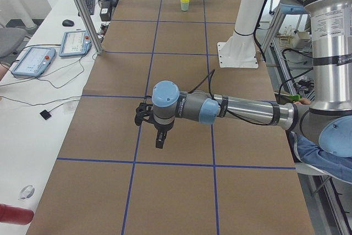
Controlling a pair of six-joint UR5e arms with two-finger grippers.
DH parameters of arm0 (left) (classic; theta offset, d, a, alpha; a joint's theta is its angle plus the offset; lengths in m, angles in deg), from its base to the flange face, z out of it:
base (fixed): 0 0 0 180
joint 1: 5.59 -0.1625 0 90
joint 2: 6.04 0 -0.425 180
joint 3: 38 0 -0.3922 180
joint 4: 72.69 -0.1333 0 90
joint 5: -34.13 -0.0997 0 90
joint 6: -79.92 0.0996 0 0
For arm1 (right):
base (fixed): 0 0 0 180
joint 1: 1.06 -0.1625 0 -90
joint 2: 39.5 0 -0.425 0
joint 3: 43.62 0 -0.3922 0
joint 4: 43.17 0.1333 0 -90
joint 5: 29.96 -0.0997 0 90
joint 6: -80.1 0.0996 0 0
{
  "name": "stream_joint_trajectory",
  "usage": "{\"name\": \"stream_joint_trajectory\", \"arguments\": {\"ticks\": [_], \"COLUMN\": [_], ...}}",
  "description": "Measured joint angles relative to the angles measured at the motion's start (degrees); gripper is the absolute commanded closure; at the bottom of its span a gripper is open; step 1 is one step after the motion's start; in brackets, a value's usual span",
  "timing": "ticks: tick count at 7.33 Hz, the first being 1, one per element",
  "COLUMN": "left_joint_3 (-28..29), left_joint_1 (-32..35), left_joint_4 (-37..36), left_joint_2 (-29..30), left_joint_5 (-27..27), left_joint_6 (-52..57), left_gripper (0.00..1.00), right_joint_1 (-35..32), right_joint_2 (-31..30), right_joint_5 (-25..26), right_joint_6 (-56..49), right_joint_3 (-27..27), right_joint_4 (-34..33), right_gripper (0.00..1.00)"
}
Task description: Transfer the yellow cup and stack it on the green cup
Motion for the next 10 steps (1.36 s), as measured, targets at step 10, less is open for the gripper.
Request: {"name": "stream_joint_trajectory", "arguments": {"ticks": [10], "left_joint_3": [-5.4], "left_joint_1": [-0.5], "left_joint_4": [-0.1], "left_joint_2": [-2.1], "left_joint_5": [0.9], "left_joint_6": [-0.4], "left_gripper": [0.00], "right_joint_1": [0.3], "right_joint_2": [-3.3], "right_joint_5": [0.1], "right_joint_6": [-9.8], "right_joint_3": [-1.5], "right_joint_4": [0.4], "right_gripper": [0.00]}}
